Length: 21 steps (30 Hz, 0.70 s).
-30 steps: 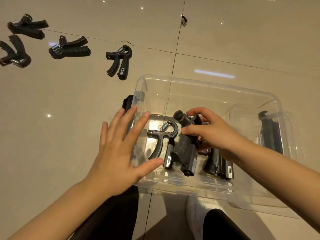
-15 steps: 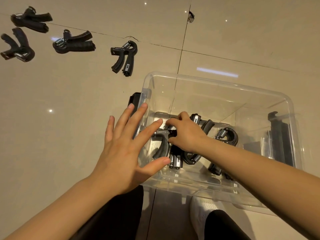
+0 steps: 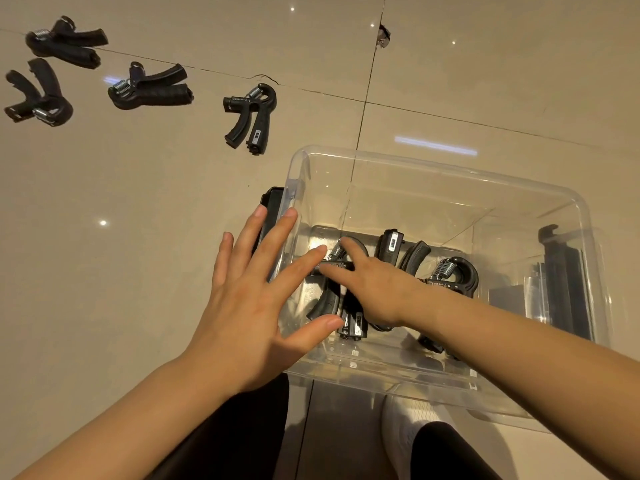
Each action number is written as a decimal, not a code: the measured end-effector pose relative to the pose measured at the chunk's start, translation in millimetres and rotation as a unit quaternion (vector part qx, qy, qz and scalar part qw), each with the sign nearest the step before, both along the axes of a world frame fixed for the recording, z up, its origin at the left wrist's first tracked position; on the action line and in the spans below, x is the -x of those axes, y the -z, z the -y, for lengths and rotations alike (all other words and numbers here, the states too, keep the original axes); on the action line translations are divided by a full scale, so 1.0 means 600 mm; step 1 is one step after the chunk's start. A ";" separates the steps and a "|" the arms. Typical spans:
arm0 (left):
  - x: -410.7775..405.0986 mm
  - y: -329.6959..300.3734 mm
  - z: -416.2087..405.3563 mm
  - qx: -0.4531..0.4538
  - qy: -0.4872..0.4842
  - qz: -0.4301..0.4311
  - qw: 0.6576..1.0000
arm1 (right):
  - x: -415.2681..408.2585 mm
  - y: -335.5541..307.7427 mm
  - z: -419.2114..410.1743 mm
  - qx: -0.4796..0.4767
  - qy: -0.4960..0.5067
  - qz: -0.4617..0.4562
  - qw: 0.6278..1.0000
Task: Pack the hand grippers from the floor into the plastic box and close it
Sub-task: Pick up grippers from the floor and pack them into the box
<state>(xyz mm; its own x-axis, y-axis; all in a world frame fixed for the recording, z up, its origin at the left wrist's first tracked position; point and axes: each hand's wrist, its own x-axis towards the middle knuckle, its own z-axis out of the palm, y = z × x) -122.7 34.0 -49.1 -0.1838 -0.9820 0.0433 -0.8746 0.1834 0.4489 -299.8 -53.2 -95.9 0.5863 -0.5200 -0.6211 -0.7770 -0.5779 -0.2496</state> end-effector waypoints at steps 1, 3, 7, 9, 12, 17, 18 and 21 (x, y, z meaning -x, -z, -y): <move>0.000 0.000 0.000 0.002 0.000 0.000 1.000 | -0.001 0.000 -0.001 0.011 -0.034 -0.014 0.999; 0.001 0.000 0.000 0.004 0.001 -0.003 1.000 | -0.002 0.000 0.002 0.041 -0.076 -0.035 0.996; 0.001 0.001 -0.002 0.002 -0.003 -0.015 1.000 | 0.005 0.003 0.015 0.136 -0.181 -0.070 0.972; 0.000 0.001 -0.002 0.001 -0.004 -0.016 1.000 | 0.008 0.004 0.020 0.162 -0.220 -0.076 0.959; 0.000 -0.001 -0.002 -0.003 -0.006 -0.023 1.000 | 0.009 0.005 0.024 0.158 -0.214 -0.078 0.961; 0.000 -0.002 -0.002 -0.009 -0.005 -0.023 1.000 | 0.011 0.009 0.022 0.161 -0.191 -0.086 0.965; -0.001 -0.002 -0.002 -0.011 -0.006 -0.024 1.000 | 0.011 0.010 0.021 0.161 -0.186 -0.085 0.966; 0.000 -0.002 -0.002 -0.016 -0.006 -0.034 0.999 | 0.011 0.011 0.019 0.154 -0.174 -0.080 0.969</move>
